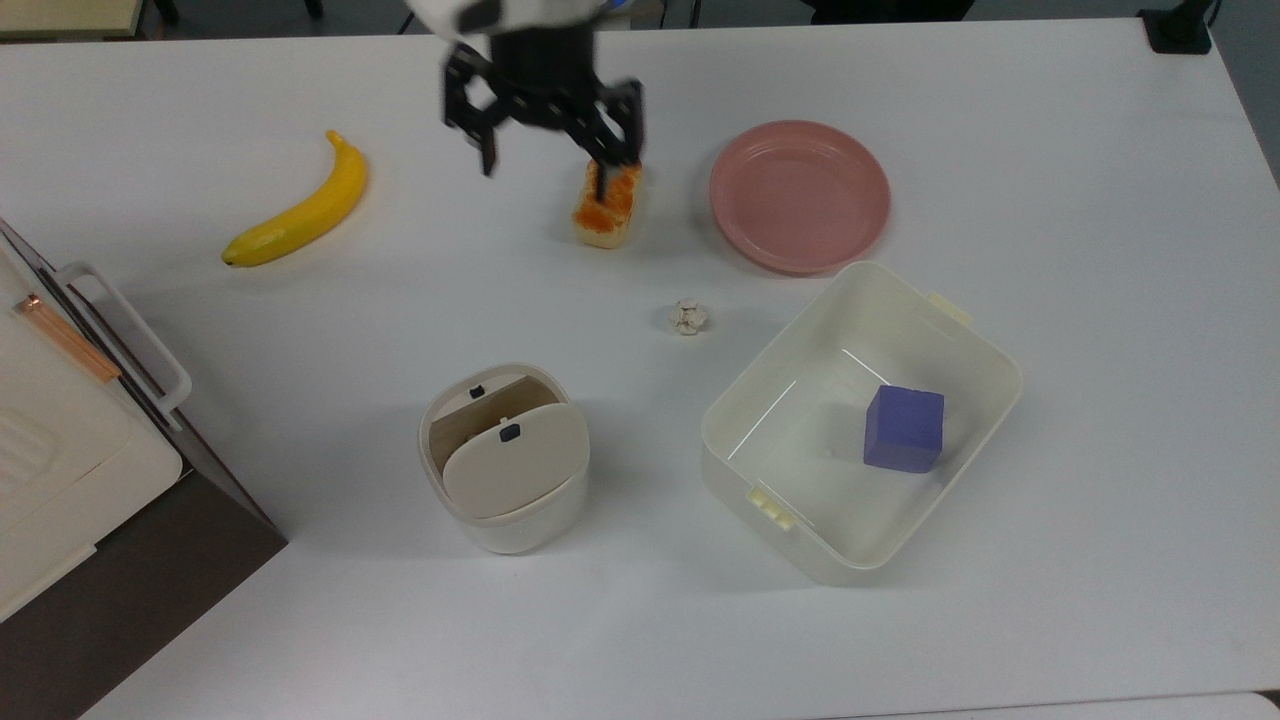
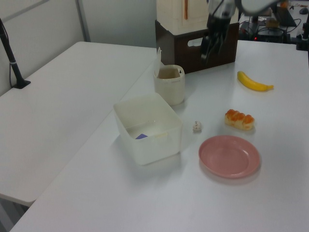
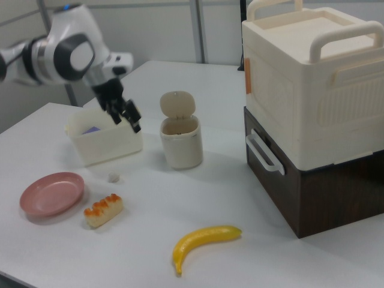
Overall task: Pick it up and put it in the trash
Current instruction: 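Move the gripper over the table toward the small white object, then lower the open gripper around the small white object beside the pink plate, then close the gripper on the small white object and lift it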
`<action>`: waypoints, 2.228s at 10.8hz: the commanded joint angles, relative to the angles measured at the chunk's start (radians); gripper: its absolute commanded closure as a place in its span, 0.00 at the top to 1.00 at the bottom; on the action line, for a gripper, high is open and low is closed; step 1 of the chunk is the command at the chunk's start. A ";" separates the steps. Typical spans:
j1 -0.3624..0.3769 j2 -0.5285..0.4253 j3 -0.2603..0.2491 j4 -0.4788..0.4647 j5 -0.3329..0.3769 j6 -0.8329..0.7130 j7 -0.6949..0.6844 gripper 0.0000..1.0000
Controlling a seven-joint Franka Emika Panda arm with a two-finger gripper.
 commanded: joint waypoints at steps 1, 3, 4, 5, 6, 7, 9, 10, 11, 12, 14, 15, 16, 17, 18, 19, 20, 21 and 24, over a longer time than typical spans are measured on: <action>0.007 0.009 0.112 -0.217 -0.304 0.200 0.379 1.00; 0.020 0.072 0.143 -0.233 -0.455 0.202 0.523 1.00; 0.030 0.086 0.144 -0.233 -0.472 0.203 0.540 1.00; 0.032 0.103 0.144 -0.230 -0.476 0.226 0.554 1.00; 0.043 0.115 0.143 -0.232 -0.494 0.270 0.593 1.00; 0.044 0.116 0.144 -0.232 -0.520 0.291 0.635 1.00; 0.050 0.121 0.166 -0.225 -0.522 0.335 0.684 1.00; 0.050 0.130 0.192 -0.225 -0.522 0.335 0.680 1.00; 0.053 0.156 0.216 -0.224 -0.525 0.332 0.675 1.00; 0.056 0.179 0.230 -0.219 -0.531 0.325 0.660 1.00; 0.064 0.231 0.230 -0.189 -0.538 0.317 0.663 1.00; 0.058 0.239 0.230 -0.173 -0.540 0.312 0.663 1.00; 0.057 0.241 0.229 -0.164 -0.540 0.311 0.663 1.00; 0.055 0.250 0.227 -0.161 -0.540 0.311 0.661 1.00; 0.053 0.256 0.227 -0.159 -0.551 0.311 0.661 1.00; 0.055 0.267 0.227 -0.159 -0.557 0.311 0.661 1.00; 0.055 0.274 0.227 -0.159 -0.558 0.311 0.661 1.00; 0.053 0.281 0.227 -0.159 -0.558 0.311 0.661 1.00; 0.043 0.290 0.224 -0.140 -0.560 0.309 0.663 0.70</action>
